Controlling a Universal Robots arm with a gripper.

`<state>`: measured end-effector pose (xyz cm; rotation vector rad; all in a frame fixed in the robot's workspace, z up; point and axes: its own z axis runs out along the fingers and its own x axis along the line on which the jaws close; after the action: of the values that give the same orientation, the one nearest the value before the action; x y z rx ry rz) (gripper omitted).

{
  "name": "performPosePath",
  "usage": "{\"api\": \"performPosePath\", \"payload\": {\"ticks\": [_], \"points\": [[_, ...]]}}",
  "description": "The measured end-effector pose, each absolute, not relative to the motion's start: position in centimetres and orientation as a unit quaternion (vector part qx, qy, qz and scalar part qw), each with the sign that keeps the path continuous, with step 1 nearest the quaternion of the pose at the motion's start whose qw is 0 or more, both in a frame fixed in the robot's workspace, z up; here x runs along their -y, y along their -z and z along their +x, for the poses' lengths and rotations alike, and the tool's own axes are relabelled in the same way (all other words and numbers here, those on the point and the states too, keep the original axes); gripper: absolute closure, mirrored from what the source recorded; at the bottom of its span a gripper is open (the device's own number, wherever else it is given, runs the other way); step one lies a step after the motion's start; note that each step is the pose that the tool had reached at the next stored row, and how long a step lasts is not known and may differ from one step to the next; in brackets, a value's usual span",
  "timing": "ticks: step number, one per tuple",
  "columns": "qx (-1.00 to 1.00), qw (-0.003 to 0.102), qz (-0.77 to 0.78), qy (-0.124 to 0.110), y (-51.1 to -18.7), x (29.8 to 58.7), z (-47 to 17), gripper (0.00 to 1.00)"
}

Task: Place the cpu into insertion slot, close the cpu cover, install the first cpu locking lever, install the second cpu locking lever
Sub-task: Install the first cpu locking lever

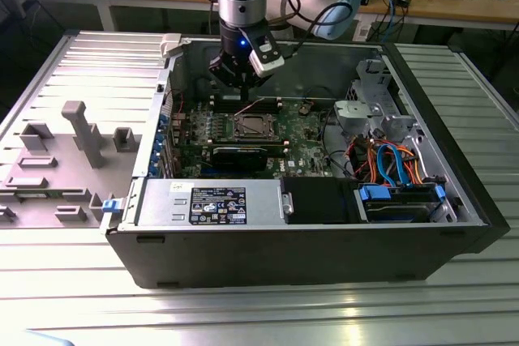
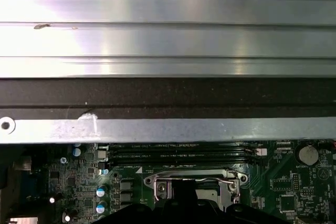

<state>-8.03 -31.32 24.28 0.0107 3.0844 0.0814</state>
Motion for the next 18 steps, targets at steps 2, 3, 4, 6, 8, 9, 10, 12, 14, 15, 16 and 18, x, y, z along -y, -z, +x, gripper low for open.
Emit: {"api": "performPosePath", "payload": {"ticks": [2, 3, 4, 6, 8, 9, 10, 12, 14, 15, 16, 18], "points": [[-0.999, 0.028, 0.003, -0.026, -24.13, 31.32, -7.94, 0.89], [-0.999, 0.028, 0.004, -0.026, -24.05, 31.32, -7.89, 0.89], [-0.999, 0.028, 0.004, -0.026, -24.0, 31.32, -7.8, 0.89], [-0.999, 0.028, 0.003, -0.026, -23.89, 31.28, -7.65, 0.89], [-0.999, 0.028, 0.004, -0.026, -23.78, 31.11, -7.61, 0.89], [-0.999, 0.028, 0.003, -0.026, -23.72, 30.98, -7.61, 0.89], [-0.999, 0.028, 0.003, -0.026, -23.68, 30.87, -7.61, 0.89], [-0.999, 0.028, 0.002, -0.026, -23.53, 30.53, -7.58, 0.89], [-0.999, 0.028, -0.001, -0.026, -23.42, 30.5, -7.54, 0.89], [-0.999, 0.028, -0.002, -0.026, -23.37, 30.49, -7.51, 0.89], [-0.999, 0.028, -0.002, -0.026, -23.34, 30.49, -7.47, 0.89], [-0.999, 0.028, -0.002, -0.026, -23.29, 30.49, -7.34, 0.89]]}}
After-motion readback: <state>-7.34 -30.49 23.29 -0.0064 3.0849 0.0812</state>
